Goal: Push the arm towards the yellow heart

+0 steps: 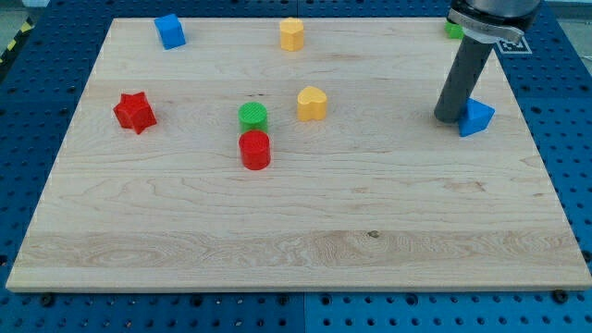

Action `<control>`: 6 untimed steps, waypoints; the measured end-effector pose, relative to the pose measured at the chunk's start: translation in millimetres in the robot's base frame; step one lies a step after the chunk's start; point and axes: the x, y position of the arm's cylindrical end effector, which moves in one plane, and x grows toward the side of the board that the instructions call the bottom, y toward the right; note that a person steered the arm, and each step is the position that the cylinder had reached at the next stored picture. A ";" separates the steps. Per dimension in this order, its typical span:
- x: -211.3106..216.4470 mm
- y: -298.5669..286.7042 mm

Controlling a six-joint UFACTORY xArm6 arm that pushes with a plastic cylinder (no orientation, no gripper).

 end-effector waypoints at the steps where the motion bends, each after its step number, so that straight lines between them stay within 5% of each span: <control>1: 0.1 -12.4; 4: 14.3 -18.3; 6: -14.1 -67.9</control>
